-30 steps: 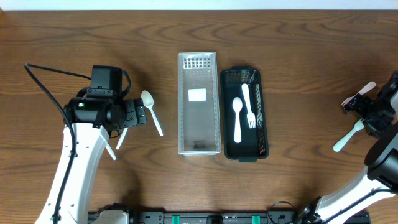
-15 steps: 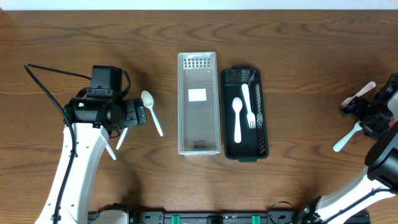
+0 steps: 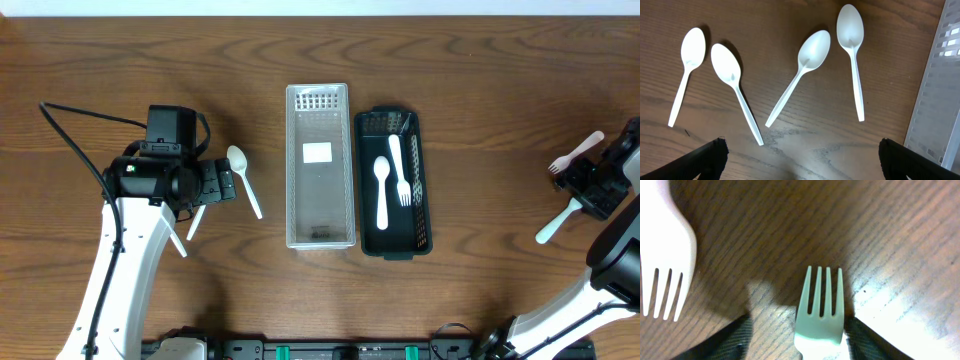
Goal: Pack container
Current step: 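Return the right gripper to the remaining fork and grasp it, then place the fork with the right gripper into the black basket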
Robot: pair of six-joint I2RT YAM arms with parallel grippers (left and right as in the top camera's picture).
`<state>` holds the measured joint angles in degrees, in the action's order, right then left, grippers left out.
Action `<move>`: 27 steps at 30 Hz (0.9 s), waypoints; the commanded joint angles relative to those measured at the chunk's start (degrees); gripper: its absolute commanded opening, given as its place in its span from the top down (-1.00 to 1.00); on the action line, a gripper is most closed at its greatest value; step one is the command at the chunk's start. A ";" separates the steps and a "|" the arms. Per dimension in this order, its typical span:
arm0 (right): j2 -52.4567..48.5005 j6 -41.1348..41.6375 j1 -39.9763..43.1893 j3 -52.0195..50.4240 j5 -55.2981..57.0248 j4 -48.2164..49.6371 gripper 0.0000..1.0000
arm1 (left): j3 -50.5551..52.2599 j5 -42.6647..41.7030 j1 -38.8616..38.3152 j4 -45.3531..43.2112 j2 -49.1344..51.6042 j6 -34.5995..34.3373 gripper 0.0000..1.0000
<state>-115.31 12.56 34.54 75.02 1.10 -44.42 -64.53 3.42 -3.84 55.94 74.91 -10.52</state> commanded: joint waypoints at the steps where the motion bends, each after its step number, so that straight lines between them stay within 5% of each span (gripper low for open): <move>1: -1.07 0.04 0.33 -1.81 0.09 0.02 -0.06 | -0.52 0.70 0.28 0.11 0.31 -0.52 -0.96; 16: -1.05 0.63 0.31 -1.53 -0.09 -0.24 0.53 | -0.52 0.70 0.28 0.11 0.31 -0.52 -0.96; 27: 9.77 -0.04 -6.73 8.57 -3.30 -9.09 0.51 | -0.52 0.70 0.28 0.11 0.31 -0.52 -0.96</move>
<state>-112.42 12.95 31.83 78.65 -0.10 -52.69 -64.53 3.42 -3.84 55.94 74.91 -10.52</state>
